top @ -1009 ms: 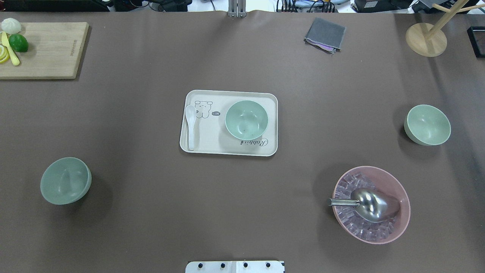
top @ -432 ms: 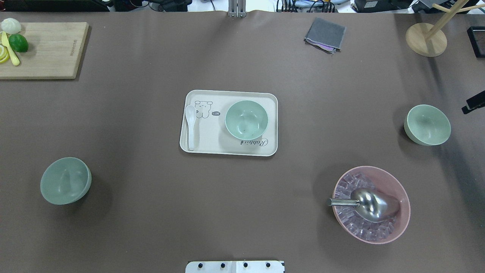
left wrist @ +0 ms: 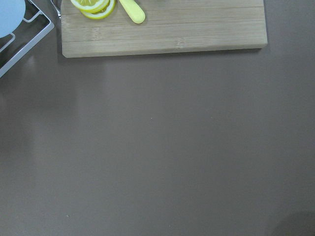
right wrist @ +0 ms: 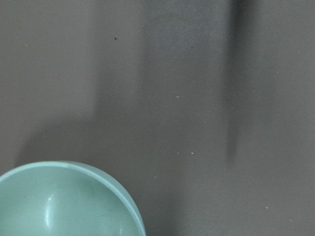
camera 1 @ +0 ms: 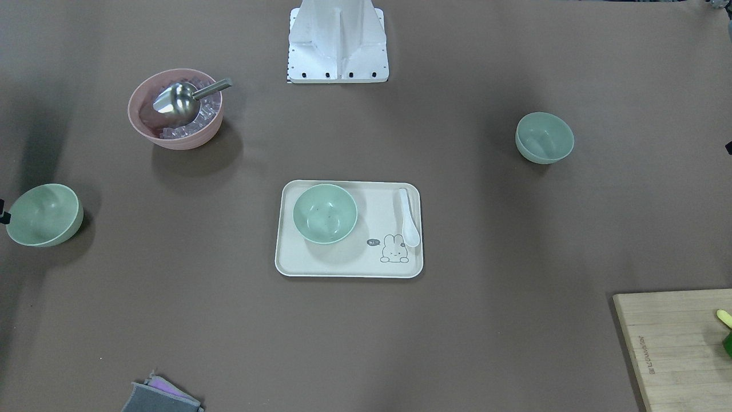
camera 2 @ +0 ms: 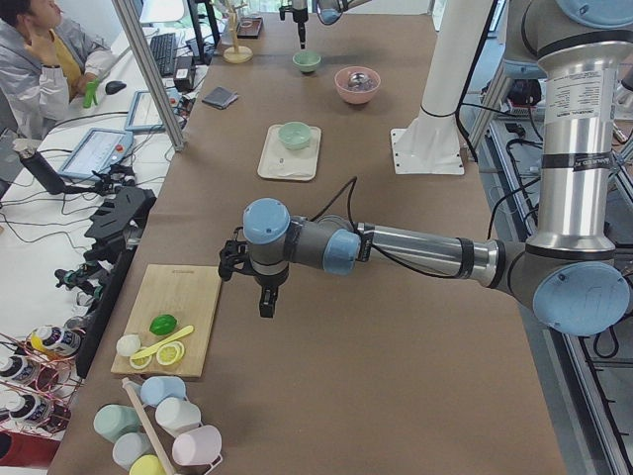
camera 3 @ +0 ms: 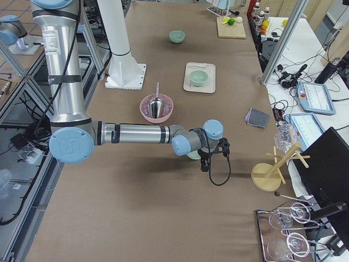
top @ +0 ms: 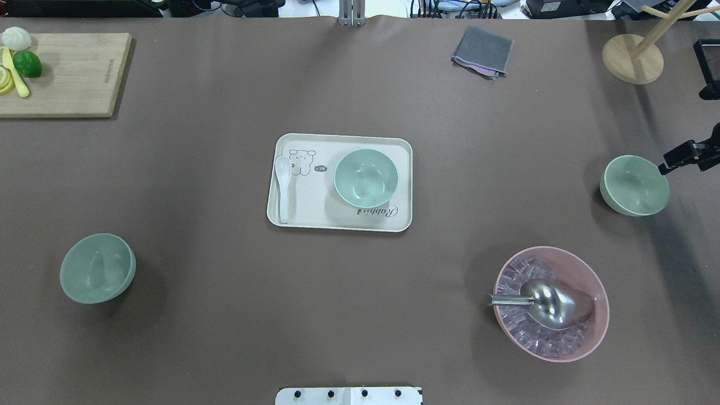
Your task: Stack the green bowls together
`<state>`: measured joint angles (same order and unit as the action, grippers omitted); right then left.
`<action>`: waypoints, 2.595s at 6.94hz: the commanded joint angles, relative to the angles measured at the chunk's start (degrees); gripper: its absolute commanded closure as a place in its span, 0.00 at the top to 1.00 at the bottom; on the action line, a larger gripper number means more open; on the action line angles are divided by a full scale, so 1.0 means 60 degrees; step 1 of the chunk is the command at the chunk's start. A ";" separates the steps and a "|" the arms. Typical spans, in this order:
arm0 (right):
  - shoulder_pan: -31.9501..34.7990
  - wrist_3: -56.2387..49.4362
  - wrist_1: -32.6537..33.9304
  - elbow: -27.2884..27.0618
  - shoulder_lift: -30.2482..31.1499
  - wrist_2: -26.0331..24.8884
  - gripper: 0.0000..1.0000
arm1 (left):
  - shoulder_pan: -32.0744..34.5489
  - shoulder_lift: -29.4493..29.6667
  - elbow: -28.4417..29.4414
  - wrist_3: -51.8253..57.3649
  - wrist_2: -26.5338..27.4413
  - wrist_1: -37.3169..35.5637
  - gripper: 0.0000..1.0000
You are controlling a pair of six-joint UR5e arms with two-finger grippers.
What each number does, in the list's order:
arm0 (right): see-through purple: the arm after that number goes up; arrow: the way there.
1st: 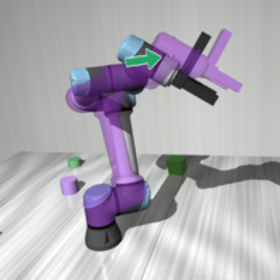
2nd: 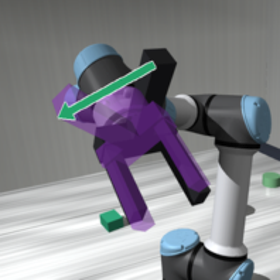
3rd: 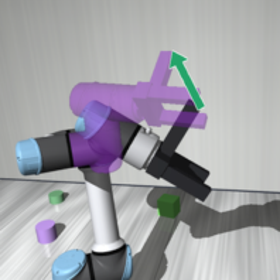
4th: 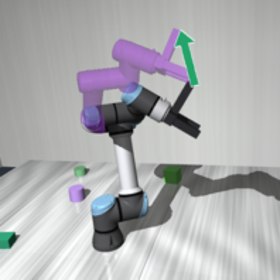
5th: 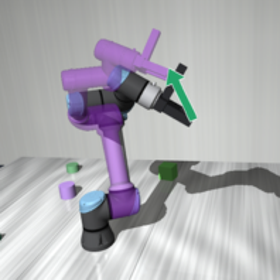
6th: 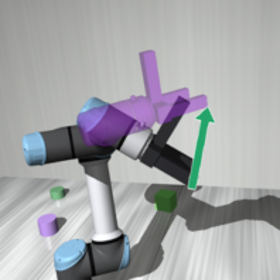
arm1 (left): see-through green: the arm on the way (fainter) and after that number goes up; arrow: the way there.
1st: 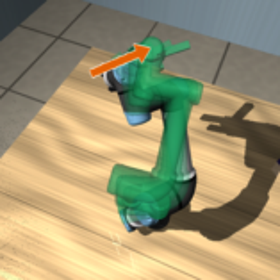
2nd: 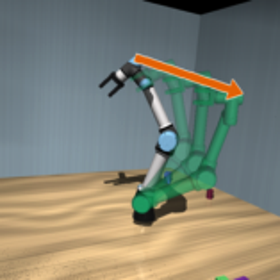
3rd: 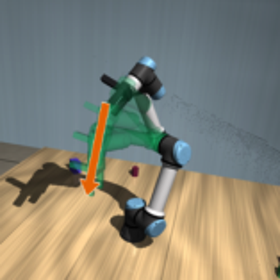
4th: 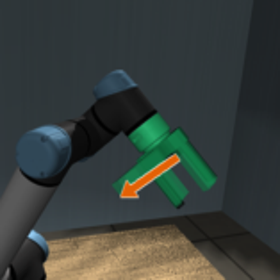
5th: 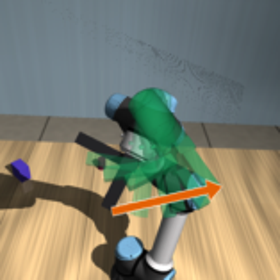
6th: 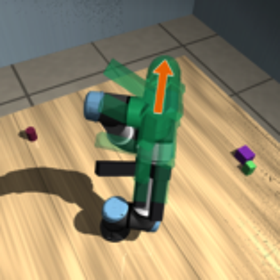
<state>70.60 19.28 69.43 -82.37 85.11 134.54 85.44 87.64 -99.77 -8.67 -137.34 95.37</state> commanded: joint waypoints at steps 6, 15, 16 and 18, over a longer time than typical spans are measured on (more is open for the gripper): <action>-0.0530 0.1145 -0.0014 0.0164 -0.0210 0.0017 0.00 | -0.0001 0.0027 0.0002 -0.0254 -0.0034 -0.0017 0.98; -0.0864 0.6606 0.0089 -0.0259 -0.3503 0.1747 0.00 | -0.4786 -0.0850 -0.0584 -0.5235 0.0830 0.4007 0.92; -0.1230 0.7412 0.0060 -0.0420 -0.3839 0.1673 0.00 | -0.5153 -0.0939 -0.0671 -0.5235 0.0830 0.4055 0.91; -0.2049 0.8661 0.0015 -0.0728 -0.4236 0.0989 0.00 | -0.5798 -0.1100 -0.0715 -0.5206 0.0830 0.4128 0.87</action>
<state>61.43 66.62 69.67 -85.56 61.30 143.11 53.15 81.64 -103.83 -39.98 -132.40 119.68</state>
